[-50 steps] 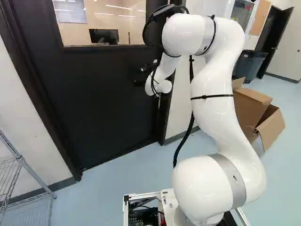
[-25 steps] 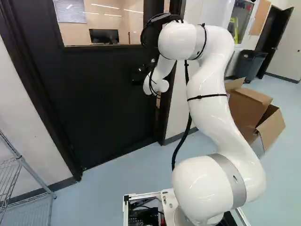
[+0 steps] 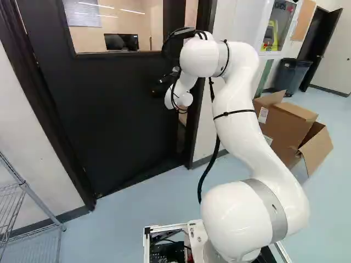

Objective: Open the door and move inside

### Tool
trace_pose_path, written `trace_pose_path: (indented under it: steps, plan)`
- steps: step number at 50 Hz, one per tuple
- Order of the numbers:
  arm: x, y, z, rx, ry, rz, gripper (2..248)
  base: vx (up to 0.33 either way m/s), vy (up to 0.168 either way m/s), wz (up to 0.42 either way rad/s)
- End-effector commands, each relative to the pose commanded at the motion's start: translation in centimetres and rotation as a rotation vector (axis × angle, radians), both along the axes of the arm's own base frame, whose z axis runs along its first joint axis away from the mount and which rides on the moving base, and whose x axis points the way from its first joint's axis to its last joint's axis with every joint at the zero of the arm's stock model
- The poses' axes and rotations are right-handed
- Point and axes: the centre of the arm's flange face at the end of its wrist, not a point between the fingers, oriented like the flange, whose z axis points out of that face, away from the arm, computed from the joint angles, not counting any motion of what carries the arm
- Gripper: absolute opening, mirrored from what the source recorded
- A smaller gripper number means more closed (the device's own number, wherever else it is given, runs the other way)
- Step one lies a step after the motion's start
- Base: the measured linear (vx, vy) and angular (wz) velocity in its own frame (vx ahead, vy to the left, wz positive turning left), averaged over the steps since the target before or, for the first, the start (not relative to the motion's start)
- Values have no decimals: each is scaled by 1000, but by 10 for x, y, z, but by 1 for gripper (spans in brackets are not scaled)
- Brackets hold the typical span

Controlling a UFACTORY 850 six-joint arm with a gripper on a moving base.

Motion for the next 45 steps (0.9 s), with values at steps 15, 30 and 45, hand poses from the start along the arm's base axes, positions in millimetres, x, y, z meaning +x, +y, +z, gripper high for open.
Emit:
trace_pose_path:
  steps: [15,30,45]
  plan:
    - [15,5,-4,1,-17,5,247,0,0,0]
    - [7,5,-2,1,-8,6,247,0,0,0]
    - [-20,11,4,-1,20,17,247,0,0,0]
